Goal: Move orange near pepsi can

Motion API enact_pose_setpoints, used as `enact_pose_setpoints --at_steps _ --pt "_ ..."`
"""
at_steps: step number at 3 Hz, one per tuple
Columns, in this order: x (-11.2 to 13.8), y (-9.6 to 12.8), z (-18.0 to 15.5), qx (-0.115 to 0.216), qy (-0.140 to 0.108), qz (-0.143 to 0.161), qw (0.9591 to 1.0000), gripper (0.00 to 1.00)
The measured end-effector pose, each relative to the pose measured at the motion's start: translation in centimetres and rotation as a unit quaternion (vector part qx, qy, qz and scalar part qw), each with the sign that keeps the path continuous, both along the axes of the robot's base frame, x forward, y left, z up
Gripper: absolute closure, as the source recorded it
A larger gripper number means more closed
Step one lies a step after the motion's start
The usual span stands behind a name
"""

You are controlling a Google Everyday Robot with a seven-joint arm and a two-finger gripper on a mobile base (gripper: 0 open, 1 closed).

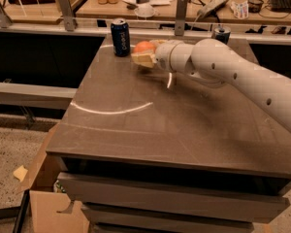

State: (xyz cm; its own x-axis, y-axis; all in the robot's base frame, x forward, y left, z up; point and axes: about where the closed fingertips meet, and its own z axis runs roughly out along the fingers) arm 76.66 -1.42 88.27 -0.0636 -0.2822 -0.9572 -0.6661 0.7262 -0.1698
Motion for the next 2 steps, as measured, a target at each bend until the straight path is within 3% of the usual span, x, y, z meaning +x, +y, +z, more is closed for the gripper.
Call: enact_pose_setpoints --at_steps 1,2 --pt "2.3 0.7 -0.7 -0.003 -0.005 -0.007 1.0000 1.00" --pt "3.9 1.6 -1.4 -0.001 -0.009 -0.011 0.9999 0.86"
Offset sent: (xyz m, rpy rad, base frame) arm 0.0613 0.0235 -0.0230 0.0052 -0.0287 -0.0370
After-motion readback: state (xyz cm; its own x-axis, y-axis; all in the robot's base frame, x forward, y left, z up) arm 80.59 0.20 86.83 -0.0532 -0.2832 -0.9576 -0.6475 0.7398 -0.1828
